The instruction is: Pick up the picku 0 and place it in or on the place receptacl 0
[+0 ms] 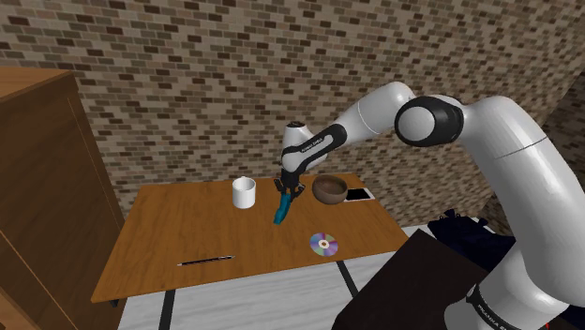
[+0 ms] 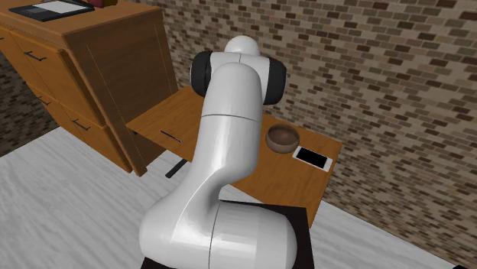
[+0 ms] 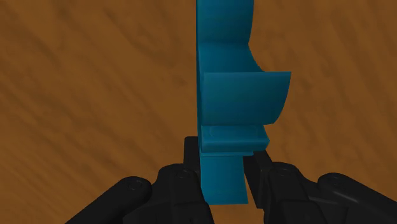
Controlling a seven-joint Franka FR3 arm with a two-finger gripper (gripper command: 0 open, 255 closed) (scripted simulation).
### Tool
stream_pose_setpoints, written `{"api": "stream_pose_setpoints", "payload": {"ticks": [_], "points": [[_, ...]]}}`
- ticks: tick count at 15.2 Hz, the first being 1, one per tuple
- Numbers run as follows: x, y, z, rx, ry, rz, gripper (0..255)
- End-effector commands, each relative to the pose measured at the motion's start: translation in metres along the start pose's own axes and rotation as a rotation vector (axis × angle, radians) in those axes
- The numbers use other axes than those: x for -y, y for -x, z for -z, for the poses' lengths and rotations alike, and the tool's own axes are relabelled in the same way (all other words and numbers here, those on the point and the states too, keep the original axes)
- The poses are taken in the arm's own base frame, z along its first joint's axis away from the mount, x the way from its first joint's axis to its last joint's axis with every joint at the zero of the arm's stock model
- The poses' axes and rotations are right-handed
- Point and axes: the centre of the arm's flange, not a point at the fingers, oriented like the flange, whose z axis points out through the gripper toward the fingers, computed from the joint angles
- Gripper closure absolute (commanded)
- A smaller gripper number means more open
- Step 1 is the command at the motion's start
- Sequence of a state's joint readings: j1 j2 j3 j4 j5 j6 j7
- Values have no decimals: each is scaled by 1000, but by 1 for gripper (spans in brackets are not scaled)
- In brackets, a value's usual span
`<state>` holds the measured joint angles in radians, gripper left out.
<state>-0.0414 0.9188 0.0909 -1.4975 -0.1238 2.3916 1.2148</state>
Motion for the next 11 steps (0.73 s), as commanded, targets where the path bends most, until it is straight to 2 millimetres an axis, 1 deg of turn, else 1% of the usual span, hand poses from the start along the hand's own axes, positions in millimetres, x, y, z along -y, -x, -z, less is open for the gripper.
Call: {"api": "stream_pose_setpoints", "payload": {"ticks": [1,11], "points": [[-1,0,10,0,0,0,255],[-2,0,63,0,0,0,255]]}}
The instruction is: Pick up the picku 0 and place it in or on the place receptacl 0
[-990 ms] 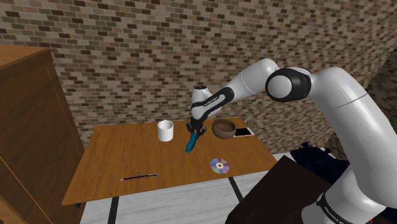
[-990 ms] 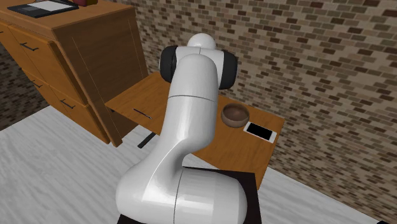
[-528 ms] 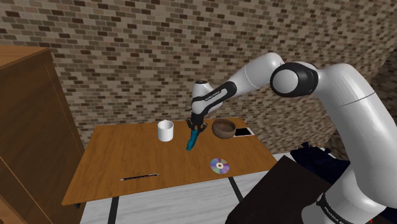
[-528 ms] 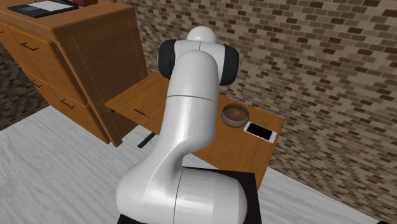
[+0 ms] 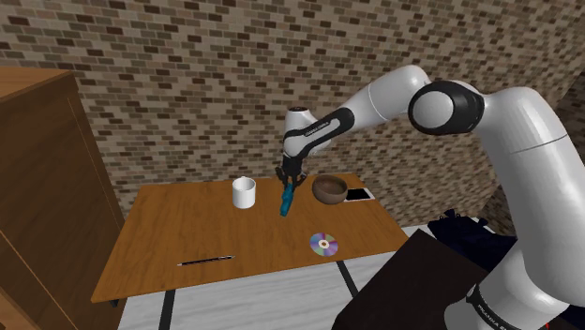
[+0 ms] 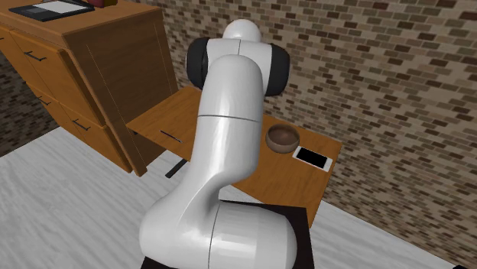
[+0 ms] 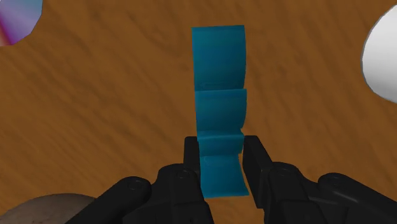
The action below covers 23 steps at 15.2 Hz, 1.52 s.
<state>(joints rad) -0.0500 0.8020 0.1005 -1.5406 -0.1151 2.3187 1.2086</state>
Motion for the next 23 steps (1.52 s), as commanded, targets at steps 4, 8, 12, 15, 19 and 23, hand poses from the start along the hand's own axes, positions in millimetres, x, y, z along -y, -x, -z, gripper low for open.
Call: {"api": "stream_pose_setpoints", "payload": {"ticks": [4,8,12,15,19,23], "points": [[0,0,26,0,1,0,255],[-1,0,47,0,1,0,255],[-1,0,68,0,1,0,255],[-1,0,84,0,1,0,255],[-10,-10,95,0,1,0,255],[-44,-50,96,0,1,0,255]]}}
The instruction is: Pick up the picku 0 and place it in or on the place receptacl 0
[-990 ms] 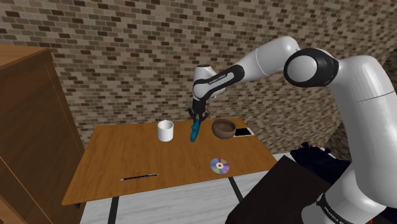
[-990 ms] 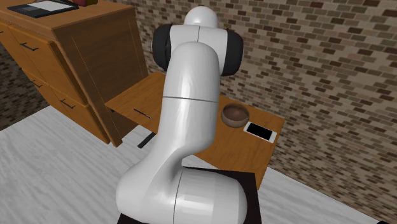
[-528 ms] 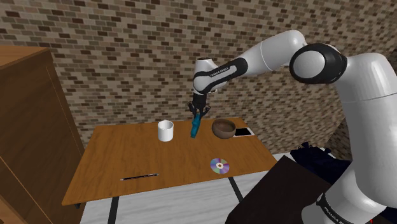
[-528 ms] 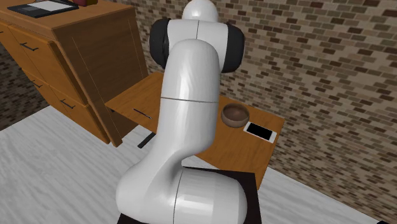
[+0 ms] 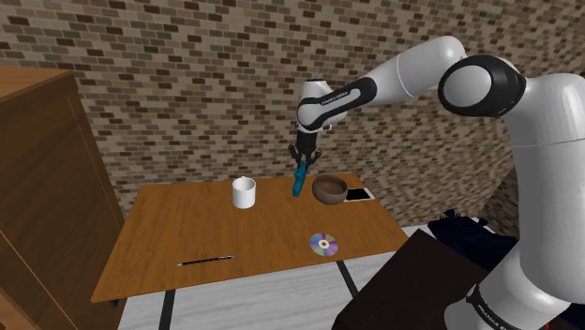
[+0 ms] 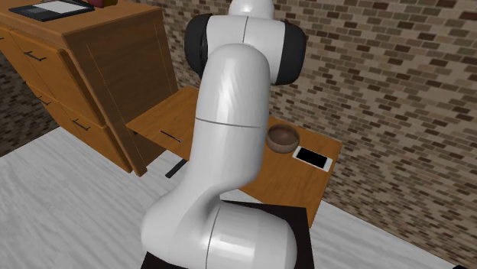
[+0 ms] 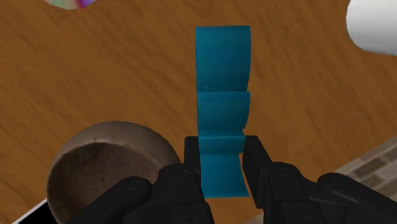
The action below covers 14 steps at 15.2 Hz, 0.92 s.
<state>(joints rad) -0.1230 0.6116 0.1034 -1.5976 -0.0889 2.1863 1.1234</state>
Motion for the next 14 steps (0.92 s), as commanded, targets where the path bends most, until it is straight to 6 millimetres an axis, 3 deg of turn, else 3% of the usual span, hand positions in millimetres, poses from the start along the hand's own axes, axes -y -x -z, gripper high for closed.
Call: {"api": "stream_pose_setpoints", "payload": {"ticks": [1,12,14], "points": [[-19,-21,0,0,-1,1,255],[-117,-138,1,0,-1,1,255],[-116,-137,-9,0,-1,1,255]]}}
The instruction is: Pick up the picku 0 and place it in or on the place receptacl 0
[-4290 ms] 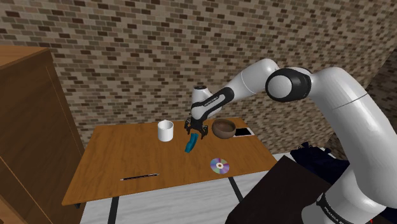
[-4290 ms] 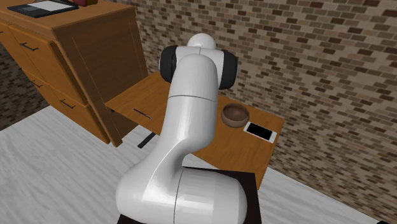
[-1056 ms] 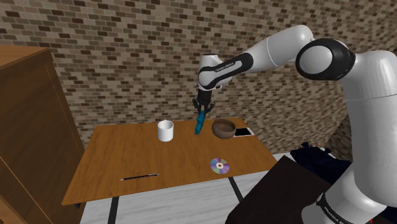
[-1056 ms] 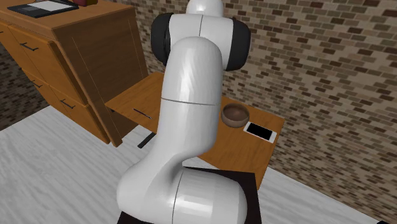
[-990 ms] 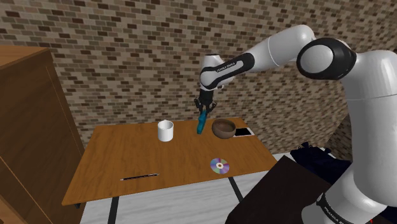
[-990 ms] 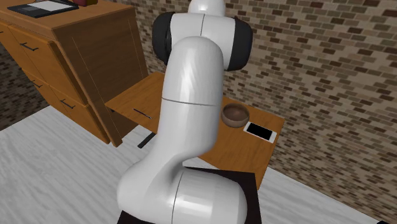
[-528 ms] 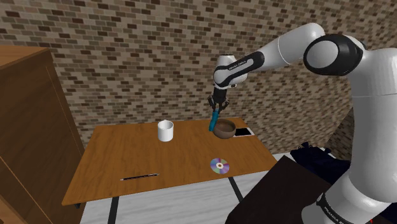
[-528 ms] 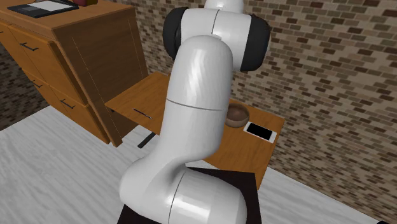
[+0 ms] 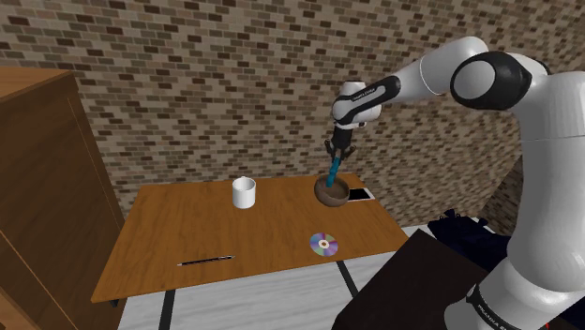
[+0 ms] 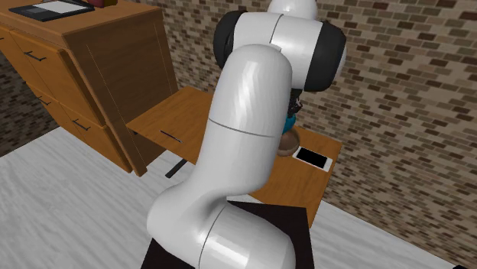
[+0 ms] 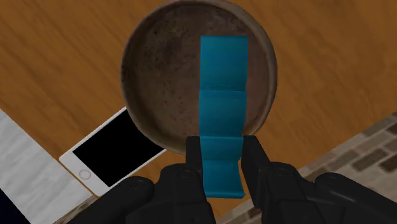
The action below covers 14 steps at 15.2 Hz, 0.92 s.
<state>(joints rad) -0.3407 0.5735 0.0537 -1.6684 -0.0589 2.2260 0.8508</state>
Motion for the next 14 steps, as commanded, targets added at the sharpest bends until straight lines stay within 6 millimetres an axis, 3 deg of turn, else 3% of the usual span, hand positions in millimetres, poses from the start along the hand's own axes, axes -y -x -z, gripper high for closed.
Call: {"api": "stream_pose_setpoints", "payload": {"ticks": [1,10,11,12,14], "points": [[-2,-3,-9,0,-1,1,255],[-1,-2,-56,0,-1,1,255],[-1,-3,-50,0,0,1,255],[-1,-3,-50,0,0,1,0],[-17,22,-63,-6,-177,-227,0]]}}
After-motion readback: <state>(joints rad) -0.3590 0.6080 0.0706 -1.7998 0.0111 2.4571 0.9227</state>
